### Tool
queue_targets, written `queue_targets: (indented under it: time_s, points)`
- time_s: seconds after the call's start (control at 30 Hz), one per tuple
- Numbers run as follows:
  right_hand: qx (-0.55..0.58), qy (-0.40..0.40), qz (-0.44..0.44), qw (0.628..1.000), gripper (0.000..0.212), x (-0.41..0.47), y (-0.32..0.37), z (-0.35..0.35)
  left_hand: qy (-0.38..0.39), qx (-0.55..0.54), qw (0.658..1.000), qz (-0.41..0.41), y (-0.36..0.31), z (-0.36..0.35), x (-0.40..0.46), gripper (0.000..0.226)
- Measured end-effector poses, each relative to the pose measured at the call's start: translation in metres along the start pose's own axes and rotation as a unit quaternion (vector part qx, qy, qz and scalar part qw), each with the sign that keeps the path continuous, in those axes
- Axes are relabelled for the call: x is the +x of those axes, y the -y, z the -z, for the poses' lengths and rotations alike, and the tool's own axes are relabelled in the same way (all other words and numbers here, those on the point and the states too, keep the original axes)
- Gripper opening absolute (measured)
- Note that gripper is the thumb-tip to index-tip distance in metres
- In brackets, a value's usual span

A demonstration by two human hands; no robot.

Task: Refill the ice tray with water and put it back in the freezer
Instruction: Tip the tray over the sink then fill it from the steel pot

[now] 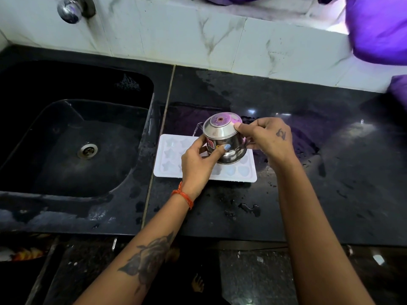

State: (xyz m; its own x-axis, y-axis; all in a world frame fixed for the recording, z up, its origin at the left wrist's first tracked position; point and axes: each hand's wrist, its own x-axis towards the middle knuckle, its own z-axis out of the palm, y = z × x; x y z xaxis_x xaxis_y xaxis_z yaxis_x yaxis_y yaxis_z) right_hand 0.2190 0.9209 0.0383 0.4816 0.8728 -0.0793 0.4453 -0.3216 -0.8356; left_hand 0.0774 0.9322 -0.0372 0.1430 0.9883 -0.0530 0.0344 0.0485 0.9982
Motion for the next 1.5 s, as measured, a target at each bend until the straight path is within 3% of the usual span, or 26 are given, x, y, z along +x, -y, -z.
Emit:
queue_targets:
  time_s: [0.5, 0.9, 1.03, 1.17, 1.3, 1.5]
  points:
    - [-0.062, -0.048, 0.024, 0.997, 0.034, -0.003, 0.0, 0.017, 0.051, -0.019, 0.998, 0.019, -0.001, -0.016, -0.002, 0.03]
    - [-0.13, -0.067, 0.063, 0.987, 0.031, -0.011, 0.007, 0.023, 0.061, -0.036, 0.997, 0.031, 0.003, -0.024, -0.004, 0.042]
    - [-0.105, -0.061, 0.055, 0.991, 0.031, -0.01, 0.003, 0.025, 0.053, -0.032, 0.998, 0.025, 0.002, -0.027, -0.006, 0.053]
    - [-0.019, -0.035, -0.006, 0.999, 0.039, -0.003, -0.009, 0.026, 0.033, -0.015, 0.999, 0.019, 0.0, -0.029, -0.007, 0.055]
    - [0.032, -0.022, -0.038, 0.999, 0.031, -0.001, -0.017, 0.027, 0.024, 0.002, 1.0, 0.007, 0.0, -0.03, -0.006, 0.051]
    - [0.009, -0.038, -0.028, 0.999, 0.029, -0.002, -0.018, 0.033, 0.036, -0.005, 0.999, 0.004, -0.004, -0.036, -0.007, 0.042]
